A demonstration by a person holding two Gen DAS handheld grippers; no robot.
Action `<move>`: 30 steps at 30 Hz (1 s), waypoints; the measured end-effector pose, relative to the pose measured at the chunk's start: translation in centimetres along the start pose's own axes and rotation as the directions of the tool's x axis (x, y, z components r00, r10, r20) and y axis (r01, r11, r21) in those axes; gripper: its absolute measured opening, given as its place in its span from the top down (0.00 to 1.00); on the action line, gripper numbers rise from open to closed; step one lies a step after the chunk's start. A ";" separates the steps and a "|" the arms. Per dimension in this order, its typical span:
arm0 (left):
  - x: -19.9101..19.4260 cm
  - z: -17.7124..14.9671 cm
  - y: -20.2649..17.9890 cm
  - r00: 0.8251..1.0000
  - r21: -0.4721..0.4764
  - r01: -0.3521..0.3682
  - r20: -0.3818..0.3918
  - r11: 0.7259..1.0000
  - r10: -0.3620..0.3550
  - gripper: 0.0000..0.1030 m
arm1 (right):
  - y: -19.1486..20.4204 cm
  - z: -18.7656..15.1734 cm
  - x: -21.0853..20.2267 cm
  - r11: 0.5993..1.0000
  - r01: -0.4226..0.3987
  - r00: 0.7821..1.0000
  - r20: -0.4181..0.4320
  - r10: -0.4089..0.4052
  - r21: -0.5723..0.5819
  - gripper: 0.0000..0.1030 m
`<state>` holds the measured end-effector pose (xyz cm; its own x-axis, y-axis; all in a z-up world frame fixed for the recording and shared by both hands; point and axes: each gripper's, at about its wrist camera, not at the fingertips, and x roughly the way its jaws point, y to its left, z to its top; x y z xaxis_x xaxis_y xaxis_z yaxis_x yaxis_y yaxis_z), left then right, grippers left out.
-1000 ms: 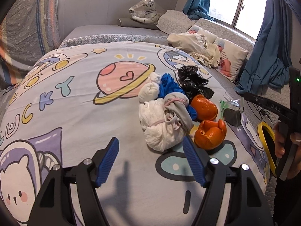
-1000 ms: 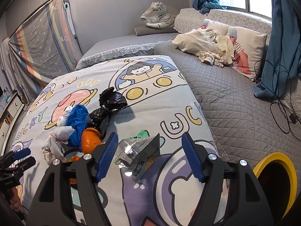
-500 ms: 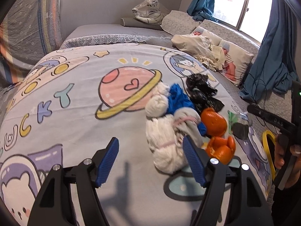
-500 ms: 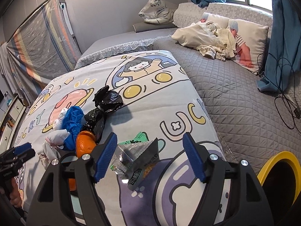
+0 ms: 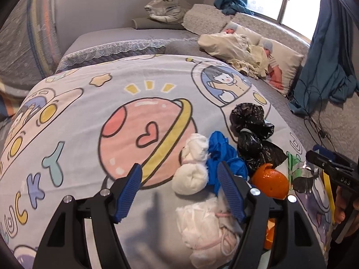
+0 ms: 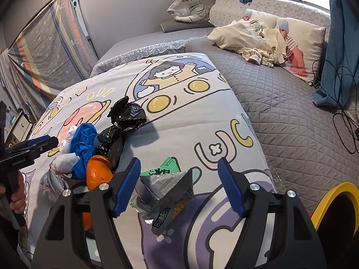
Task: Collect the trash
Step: 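Grasp the white tissue bundle with the left tool while the right tool grasps the foil packet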
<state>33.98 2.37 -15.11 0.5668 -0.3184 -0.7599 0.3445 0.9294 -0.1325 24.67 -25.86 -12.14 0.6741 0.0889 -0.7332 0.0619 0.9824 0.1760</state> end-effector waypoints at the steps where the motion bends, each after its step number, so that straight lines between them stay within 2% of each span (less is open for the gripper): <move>1: 0.3 0.1 -0.3 1.000 0.017 -0.005 -0.007 1.000 0.005 0.43 | 0.0 0.0 0.1 1.000 0.000 1.000 -0.003 0.000 -0.001 0.35; 4: 1.8 0.4 -0.4 0.999 0.029 -0.005 -0.046 1.000 0.006 0.57 | 0.0 -0.1 0.7 1.000 -0.007 1.000 -0.017 0.007 0.002 0.36; 10: 3.7 0.6 -1.3 0.994 0.062 0.031 -0.105 0.998 -0.025 0.71 | 0.5 -0.3 1.4 1.000 -0.022 0.999 -0.035 0.021 -0.015 0.43; 15: 3.9 0.4 -2.5 0.994 0.114 0.005 -0.111 0.993 0.008 0.73 | 0.9 -0.8 1.6 0.999 -0.033 0.998 -0.053 0.032 -0.028 0.47; 20: 3.8 0.4 -3.2 0.993 0.153 -0.024 -0.107 0.988 0.040 0.76 | 1.4 -1.2 1.8 0.998 -0.043 0.997 -0.073 0.040 -0.040 0.57; 24: 3.7 0.2 -3.9 0.993 0.190 -0.050 -0.095 0.981 0.069 0.79 | 1.7 -1.7 1.9 0.998 -0.039 0.996 -0.076 0.035 -0.046 0.58; 30: 3.6 0.2 -2.9 0.995 0.134 -0.021 -0.095 0.991 0.034 0.80 | 1.6 -2.1 1.9 0.998 -0.024 0.996 -0.085 0.019 -0.052 0.64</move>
<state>35.20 -1.52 -17.31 0.5044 -0.2671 -0.8211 0.4292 0.9027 -0.0300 24.47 -23.74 -14.60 0.6104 0.1212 -0.7828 0.0073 0.9873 0.1585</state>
